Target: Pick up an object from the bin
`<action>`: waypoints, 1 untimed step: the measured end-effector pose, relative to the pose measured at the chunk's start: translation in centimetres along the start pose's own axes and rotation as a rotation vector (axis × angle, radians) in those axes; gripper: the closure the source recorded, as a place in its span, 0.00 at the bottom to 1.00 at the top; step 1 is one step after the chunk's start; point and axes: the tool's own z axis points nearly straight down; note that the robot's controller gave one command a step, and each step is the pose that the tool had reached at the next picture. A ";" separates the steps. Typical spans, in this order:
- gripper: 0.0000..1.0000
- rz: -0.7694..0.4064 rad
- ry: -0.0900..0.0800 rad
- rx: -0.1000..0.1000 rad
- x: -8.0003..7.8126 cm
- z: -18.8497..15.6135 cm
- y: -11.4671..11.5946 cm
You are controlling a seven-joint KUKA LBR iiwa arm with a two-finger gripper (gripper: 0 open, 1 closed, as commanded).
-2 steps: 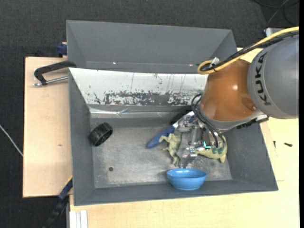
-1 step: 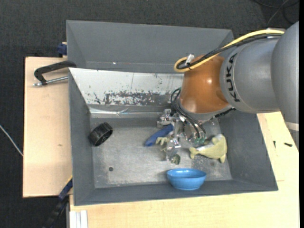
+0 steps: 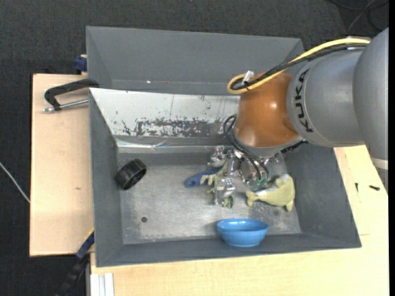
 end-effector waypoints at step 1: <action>1.00 -0.007 -0.015 0.000 -1.5 -15.0 0.3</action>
Offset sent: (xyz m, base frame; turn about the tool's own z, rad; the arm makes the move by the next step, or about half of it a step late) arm 0.0128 0.0038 0.1451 -0.0079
